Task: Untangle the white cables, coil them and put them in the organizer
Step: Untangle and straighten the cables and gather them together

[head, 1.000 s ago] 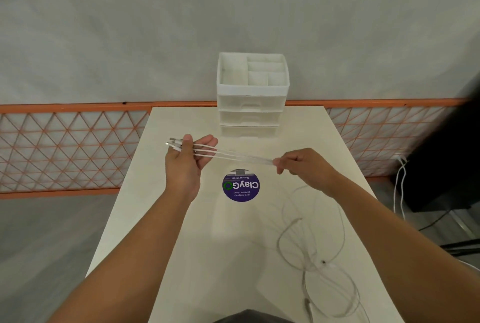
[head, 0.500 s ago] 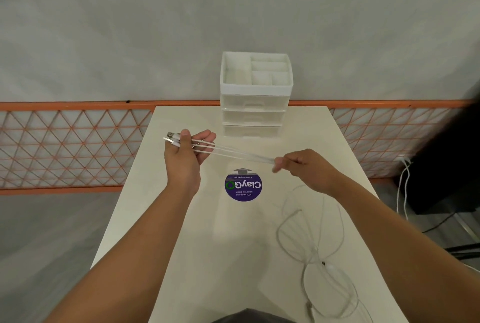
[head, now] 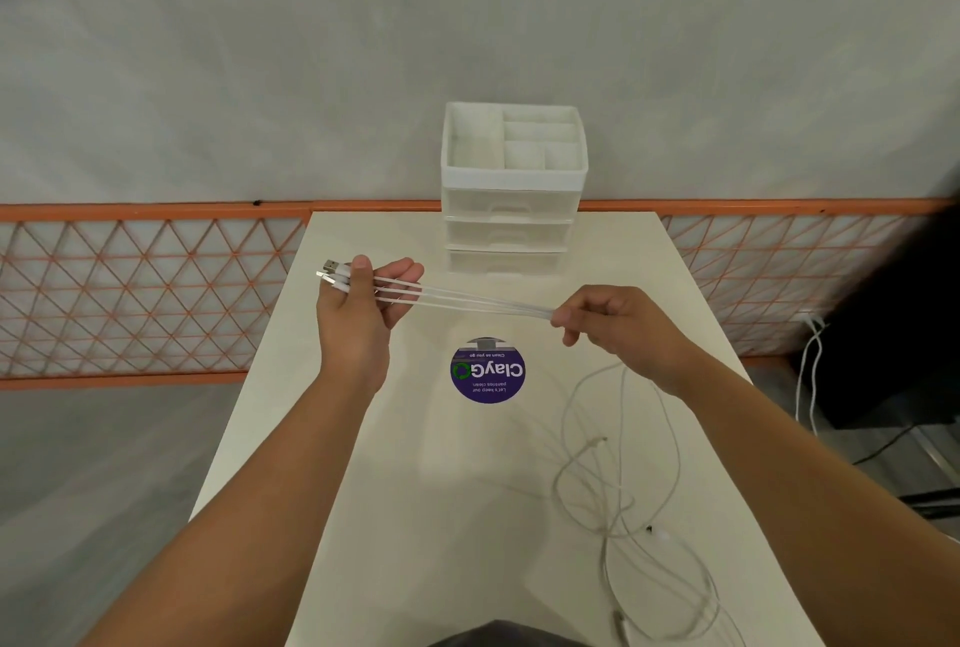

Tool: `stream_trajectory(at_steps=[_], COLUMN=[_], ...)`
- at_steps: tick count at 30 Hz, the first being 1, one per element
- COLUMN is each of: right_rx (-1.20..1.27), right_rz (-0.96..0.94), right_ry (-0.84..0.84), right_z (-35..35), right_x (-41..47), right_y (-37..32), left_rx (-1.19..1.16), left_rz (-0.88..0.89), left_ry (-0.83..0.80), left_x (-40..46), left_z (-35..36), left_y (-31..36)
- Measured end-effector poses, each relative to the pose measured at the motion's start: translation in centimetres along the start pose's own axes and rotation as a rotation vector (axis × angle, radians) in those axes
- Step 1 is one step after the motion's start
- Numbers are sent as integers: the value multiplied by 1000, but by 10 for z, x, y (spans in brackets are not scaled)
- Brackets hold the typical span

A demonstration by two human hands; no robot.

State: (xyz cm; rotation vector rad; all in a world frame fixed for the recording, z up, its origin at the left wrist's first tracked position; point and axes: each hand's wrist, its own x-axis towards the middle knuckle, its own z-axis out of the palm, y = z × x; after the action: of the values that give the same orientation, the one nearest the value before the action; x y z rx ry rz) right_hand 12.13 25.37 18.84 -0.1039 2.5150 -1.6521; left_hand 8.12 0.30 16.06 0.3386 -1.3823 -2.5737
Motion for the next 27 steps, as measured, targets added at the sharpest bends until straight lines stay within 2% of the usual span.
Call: stream_trajectory(at_steps=[4, 8, 11, 16, 20, 27], right_rx=[-4, -77, -151, -71, -71, -138], right_rz=[149, 204, 177, 46, -26, -34], right_ry=[-121, -87, -2, 34, 7, -21], right_z=[-6, -9, -9, -11, -20, -24], right_x=[1, 3, 5, 4, 8, 24], right_y=[-1, -1, -1, -12, -30, -41], left_rx=[20, 35, 38, 22, 23, 76], left_rz=[-8, -15, -15, -67, -164, -462], left_ry=[-10, -19, -13, 28, 42, 53], left_x=[0, -3, -3, 4, 8, 13], left_z=[-2, -1, 0, -7, -17, -31], left_y=[0, -4, -8, -12, -18, -33])
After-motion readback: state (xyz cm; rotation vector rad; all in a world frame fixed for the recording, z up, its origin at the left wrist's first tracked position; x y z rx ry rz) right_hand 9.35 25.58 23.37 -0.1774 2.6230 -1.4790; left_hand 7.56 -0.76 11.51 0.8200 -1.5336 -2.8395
